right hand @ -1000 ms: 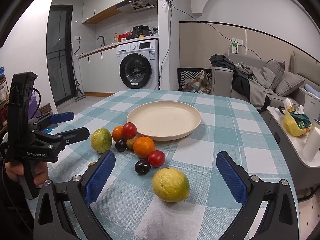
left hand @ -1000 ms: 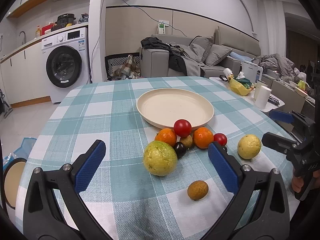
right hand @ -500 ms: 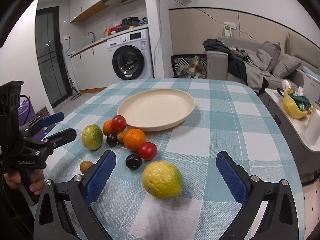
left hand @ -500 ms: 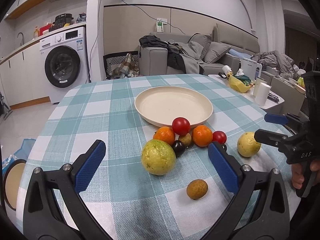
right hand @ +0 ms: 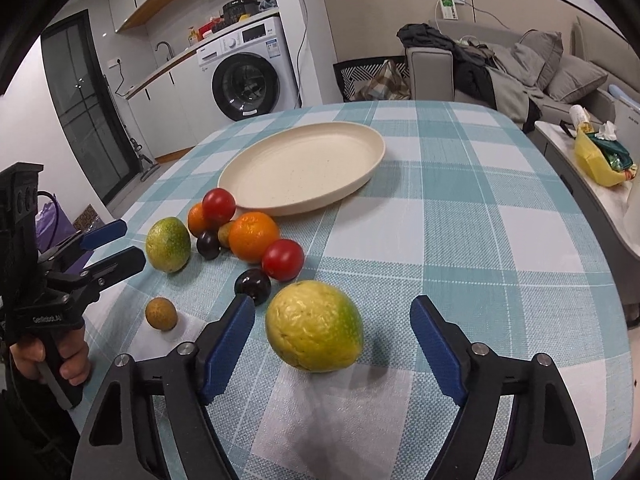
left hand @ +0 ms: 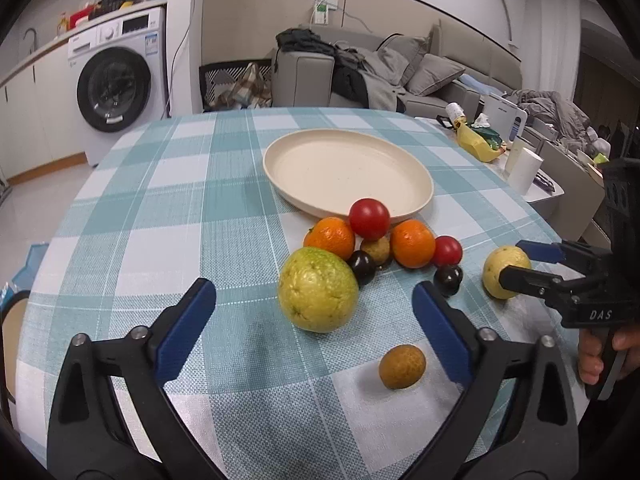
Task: Organize fruits
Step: 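Grasp the large yellow citrus with the right tool while the left tool grasps the yellow-green citrus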
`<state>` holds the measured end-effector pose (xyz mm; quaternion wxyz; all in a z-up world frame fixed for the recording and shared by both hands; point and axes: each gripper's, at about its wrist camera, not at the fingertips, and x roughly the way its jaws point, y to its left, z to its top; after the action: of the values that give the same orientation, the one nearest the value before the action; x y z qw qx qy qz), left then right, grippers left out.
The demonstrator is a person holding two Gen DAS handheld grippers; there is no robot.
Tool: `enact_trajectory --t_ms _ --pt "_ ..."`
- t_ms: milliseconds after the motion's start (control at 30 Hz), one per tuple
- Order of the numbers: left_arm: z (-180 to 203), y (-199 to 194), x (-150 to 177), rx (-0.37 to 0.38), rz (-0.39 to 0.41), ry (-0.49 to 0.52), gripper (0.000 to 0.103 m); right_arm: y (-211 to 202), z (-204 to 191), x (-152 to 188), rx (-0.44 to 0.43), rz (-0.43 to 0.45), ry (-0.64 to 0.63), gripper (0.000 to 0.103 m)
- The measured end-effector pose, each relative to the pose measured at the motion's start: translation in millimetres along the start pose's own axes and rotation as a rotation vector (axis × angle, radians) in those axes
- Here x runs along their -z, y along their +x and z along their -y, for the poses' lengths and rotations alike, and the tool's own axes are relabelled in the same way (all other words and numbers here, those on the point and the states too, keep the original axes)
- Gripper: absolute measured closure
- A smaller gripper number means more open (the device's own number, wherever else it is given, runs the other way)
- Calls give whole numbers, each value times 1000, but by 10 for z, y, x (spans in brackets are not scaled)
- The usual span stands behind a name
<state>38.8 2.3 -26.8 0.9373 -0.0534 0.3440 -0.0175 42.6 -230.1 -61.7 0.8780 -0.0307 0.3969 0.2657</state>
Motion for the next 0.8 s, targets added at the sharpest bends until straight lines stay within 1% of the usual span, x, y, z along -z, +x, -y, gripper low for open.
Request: enact_trajectory --t_ms 33,100,300,367,467,500,533,767,800 --pt "-12 34 -8 1 -11 -6 11 15 1 3 -5 -8 3 23" --pt "-42 101 -18 5 -31 -17 14 41 1 6 -14 -25 9 25" --pt "-55 279 -52 3 -75 -13 32 106 7 13 -14 -55 21 29" --pt "-57 316 -57 8 -87 -12 44 119 1 13 -18 -60 20 30" --pt "-62 327 -57 17 -92 -18 54 137 -16 12 -15 -65 12 32" --pt "-62 325 -52 23 -95 -19 56 129 -22 16 -16 -67 11 35" --pt "-60 327 -50 26 -98 -18 58 130 -28 20 -15 -68 10 37" --pt "-51 309 -53 35 -94 -14 58 154 -44 14 -11 -79 3 47" --pt "-44 303 -54 34 -89 -9 58 159 -45 15 -12 -80 0 50"
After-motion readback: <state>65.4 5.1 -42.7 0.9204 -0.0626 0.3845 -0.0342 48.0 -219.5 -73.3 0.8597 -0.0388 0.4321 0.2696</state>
